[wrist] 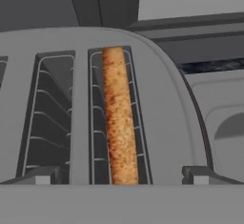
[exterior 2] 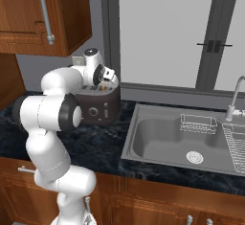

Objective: Start the toaster. Once the lever pops up, take the bread to the plate on the dining counter.

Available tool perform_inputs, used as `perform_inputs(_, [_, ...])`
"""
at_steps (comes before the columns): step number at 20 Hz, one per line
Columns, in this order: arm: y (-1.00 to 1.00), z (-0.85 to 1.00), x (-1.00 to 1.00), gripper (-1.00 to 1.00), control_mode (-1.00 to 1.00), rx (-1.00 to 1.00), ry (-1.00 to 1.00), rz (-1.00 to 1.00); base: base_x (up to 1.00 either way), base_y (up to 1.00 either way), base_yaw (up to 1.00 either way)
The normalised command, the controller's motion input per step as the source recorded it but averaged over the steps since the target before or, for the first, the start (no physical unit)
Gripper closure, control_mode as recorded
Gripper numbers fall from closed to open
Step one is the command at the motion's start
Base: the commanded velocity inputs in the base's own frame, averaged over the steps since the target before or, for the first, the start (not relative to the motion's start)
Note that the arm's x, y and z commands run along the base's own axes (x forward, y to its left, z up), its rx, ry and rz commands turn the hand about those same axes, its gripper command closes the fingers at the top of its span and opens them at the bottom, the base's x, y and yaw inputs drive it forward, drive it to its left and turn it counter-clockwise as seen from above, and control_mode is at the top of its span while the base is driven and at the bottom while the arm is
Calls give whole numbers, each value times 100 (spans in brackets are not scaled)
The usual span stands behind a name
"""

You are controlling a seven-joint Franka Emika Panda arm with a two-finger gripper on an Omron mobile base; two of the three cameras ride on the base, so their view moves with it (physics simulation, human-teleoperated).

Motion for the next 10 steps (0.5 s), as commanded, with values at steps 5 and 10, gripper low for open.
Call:
perform_inputs(5, [0, -22, 10, -100, -100, 0, 1, 0, 0, 0, 0])
perform_inputs(10, [0, -18, 1, -100, -100, 0, 7, 0, 0, 0, 0])
